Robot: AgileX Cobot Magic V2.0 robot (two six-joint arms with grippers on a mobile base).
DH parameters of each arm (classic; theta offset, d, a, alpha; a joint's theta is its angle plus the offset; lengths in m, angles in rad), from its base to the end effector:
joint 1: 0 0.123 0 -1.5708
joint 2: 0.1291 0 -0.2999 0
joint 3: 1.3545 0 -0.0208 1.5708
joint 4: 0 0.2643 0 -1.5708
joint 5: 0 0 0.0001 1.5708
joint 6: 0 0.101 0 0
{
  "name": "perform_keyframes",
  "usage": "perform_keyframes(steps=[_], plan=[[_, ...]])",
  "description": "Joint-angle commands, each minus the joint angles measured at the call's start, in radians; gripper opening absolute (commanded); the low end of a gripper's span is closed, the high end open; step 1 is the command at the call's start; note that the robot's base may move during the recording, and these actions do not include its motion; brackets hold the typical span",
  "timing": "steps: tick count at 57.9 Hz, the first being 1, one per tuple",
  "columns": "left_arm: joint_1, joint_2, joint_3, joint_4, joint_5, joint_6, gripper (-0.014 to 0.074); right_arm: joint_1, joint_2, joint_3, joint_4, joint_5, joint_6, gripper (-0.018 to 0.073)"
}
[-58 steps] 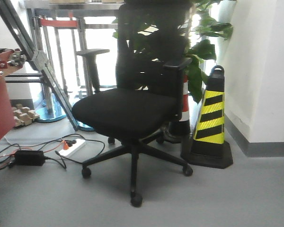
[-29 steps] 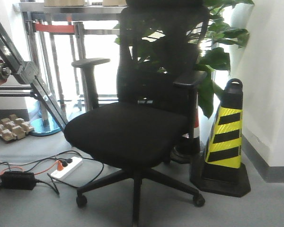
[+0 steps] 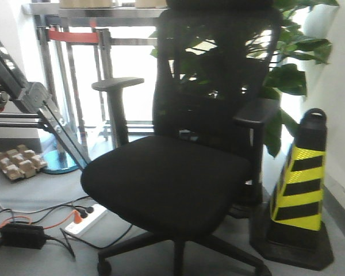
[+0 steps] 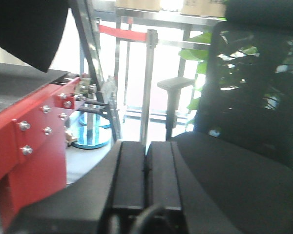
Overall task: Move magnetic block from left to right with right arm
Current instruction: 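Turn the base past the black office chair and cone, then drive the base up to the second carpeted table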
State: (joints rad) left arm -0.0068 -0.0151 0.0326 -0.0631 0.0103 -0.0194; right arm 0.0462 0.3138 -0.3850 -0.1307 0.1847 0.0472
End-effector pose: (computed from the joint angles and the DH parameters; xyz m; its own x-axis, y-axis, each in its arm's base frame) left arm 0.0651 -0.0005 0.2022 0.0586 -0.0828 -0.9948 0.0123 0.9965 -0.0822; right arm 0.0877 0.0016 0.3112 -0.0228 -0.0823 -0.9963 -0.0242 0.9964 -0.0818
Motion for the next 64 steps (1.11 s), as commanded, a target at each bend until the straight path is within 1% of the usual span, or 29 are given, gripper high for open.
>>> perform_keyframes(steps=[1, 64], plan=[[-0.007, -0.008, 0.008, -0.007, -0.090, -0.004, -0.0117, -0.006, 0.008, -0.028, -0.014, -0.086, -0.005, 0.0253], [-0.007, -0.008, 0.008, -0.007, -0.090, -0.004, -0.0117, -0.006, 0.008, -0.028, -0.014, -0.086, -0.005, 0.0253]])
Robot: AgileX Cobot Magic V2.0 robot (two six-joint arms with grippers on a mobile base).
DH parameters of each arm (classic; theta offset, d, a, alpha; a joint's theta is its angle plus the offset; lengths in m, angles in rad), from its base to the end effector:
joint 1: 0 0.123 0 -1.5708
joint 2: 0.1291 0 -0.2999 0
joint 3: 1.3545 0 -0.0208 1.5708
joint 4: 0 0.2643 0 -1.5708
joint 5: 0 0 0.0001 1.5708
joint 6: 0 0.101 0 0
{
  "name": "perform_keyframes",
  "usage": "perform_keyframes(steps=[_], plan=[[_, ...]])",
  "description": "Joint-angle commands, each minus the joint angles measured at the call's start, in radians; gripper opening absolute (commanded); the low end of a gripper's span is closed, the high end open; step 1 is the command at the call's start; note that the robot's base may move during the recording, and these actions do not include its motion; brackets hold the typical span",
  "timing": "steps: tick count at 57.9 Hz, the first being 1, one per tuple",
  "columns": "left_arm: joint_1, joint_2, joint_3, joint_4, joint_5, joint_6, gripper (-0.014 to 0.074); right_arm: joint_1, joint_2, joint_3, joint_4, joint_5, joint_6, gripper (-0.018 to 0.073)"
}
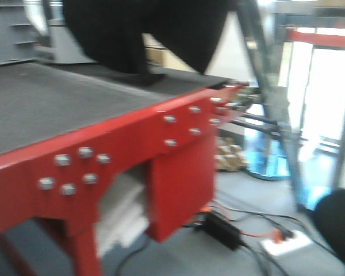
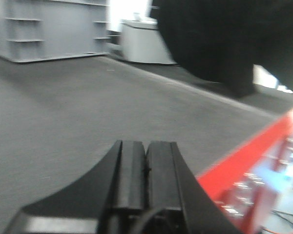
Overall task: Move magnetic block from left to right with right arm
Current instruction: 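Drive the base up to the second carpeted table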
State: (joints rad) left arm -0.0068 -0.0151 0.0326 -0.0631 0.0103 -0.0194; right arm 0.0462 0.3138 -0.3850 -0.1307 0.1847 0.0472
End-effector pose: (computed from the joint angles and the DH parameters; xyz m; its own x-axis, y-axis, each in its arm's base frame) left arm 0.0651 -0.0005 0.2022 0.0586 -0.0828 -0.9948 0.0123 0.9965 -0.0822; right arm 0.0877 0.0016 0.3112 -0.0228 -0.0823 -0.9963 -0.0242 0.9964 -0.0818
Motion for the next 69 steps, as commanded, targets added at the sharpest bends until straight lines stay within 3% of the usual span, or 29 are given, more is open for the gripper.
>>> perform_keyframes(steps=[1, 69], plan=[[-0.007, -0.008, 0.008, -0.007, -0.090, -0.004, -0.0117, -0.006, 0.008, -0.028, -0.014, -0.086, -0.005, 0.0253], [-0.007, -0.008, 0.008, -0.007, -0.090, -0.004, -0.0117, -0.006, 0.008, -0.028, -0.014, -0.086, -0.005, 0.0253]])
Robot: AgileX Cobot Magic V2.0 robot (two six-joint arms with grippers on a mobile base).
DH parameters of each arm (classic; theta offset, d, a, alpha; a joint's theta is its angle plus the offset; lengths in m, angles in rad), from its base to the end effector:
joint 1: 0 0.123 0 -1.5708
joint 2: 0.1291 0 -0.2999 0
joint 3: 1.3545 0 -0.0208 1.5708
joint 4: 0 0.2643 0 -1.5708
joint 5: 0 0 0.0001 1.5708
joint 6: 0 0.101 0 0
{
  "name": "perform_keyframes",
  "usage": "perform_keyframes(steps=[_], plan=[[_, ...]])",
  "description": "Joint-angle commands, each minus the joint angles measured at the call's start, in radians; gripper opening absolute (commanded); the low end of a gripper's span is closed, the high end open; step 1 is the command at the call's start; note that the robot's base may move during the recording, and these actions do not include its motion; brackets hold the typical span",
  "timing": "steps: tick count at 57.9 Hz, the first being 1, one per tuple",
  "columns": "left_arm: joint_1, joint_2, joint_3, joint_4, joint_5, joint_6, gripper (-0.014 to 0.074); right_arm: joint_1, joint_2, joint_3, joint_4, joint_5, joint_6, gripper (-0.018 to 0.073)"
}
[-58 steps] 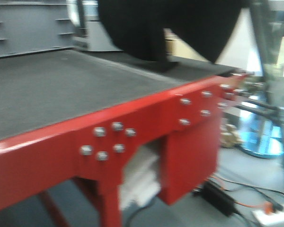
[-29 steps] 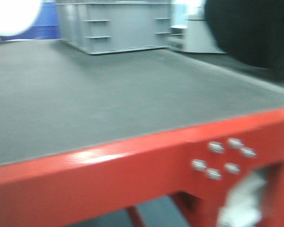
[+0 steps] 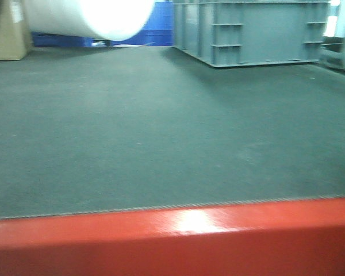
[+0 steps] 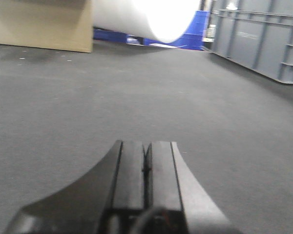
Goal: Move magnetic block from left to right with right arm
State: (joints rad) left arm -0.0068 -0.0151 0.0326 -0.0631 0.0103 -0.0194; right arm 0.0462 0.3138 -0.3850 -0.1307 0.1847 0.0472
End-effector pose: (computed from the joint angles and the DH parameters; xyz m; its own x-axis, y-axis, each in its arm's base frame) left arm 0.0651 -0.0005 0.2022 0.0586 -0.0828 -0.9948 0.0123 0.9965 -0.0822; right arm 0.0877 0.0016 0.3112 -0.0228 -0.0823 -0.9963 -0.0242 0.9964 -0.0818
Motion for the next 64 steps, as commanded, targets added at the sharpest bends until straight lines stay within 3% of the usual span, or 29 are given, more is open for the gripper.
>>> perform_keyframes(steps=[1, 64], plan=[[-0.007, -0.008, 0.008, -0.007, -0.090, -0.004, -0.0117, -0.006, 0.008, -0.028, -0.014, -0.086, -0.005, 0.0253], [-0.007, -0.008, 0.008, -0.007, -0.090, -0.004, -0.0117, -0.006, 0.008, -0.028, -0.014, -0.086, -0.005, 0.0253]])
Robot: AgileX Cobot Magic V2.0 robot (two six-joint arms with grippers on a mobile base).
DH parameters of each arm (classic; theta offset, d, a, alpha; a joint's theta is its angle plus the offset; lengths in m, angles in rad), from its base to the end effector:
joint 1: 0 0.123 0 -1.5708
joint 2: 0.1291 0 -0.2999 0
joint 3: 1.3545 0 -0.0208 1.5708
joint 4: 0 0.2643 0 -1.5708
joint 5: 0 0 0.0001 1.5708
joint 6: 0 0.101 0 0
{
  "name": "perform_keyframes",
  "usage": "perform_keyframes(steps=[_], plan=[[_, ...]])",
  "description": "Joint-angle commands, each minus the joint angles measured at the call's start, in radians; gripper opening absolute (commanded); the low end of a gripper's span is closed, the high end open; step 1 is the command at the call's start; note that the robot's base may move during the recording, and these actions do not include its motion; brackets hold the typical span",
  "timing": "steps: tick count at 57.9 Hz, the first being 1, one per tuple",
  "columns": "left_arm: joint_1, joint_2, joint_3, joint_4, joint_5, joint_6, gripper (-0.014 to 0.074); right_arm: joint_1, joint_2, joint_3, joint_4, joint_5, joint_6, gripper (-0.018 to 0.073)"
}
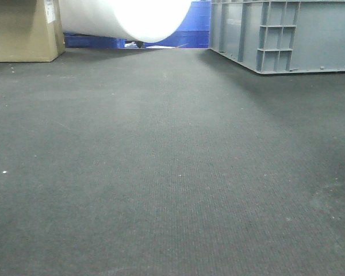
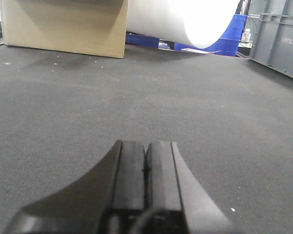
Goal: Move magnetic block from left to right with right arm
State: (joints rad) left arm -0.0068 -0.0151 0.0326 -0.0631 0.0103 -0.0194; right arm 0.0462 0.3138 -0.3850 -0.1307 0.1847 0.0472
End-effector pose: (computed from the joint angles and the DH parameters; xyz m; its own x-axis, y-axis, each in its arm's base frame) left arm 0.0651 -0.0005 0.2022 0.0586 -0.0828 -0.9948 0.0123 0.9965 -0.0822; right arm 0.0877 0.0016 0.3112 -0.0228 -0.0823 -0.9963 -0.0242 0.9964 -0.0818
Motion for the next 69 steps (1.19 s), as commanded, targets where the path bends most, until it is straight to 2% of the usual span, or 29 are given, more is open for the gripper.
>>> perform_keyframes(steps=[1, 69], plan=[[-0.007, -0.008, 0.008, -0.007, -0.090, -0.004, -0.0117, -0.006, 0.008, -0.028, -0.014, -0.086, -0.005, 0.0253], [-0.007, -0.008, 0.008, -0.007, -0.090, -0.004, -0.0117, -0.006, 0.010, -0.028, -0.012, -0.117, -0.005, 0.0253]])
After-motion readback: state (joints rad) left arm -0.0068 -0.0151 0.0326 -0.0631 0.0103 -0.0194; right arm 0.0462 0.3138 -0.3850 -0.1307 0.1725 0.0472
